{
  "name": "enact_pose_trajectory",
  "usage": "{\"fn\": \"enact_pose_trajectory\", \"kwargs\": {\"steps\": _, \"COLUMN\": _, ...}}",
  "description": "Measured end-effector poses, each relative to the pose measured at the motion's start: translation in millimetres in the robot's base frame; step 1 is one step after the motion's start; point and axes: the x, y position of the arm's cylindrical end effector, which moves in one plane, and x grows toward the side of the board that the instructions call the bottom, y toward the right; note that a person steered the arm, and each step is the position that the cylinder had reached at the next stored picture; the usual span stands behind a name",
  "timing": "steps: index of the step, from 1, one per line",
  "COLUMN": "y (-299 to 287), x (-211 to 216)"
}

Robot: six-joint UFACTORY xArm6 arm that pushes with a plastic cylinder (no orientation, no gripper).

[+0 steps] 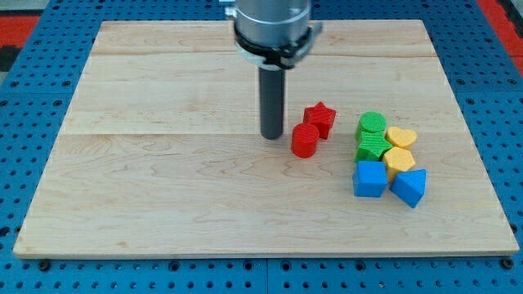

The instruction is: Push the red star into a group of blocks

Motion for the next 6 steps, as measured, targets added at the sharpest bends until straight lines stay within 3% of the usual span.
{"fn": "enact_pose_trajectory", "kwargs": {"steps": 3, "y": 29.4, "x": 24.9}}
{"fn": "enact_pose_trajectory", "kwargs": {"steps": 4, "y": -19.6, "x": 7.5}}
{"fn": "enact_pose_trajectory", "kwargs": {"steps": 5, "y": -34.0, "x": -39.3}}
{"fn": "enact_pose_trajectory", "kwargs": {"steps": 6, "y": 15.3, "x": -51.1}}
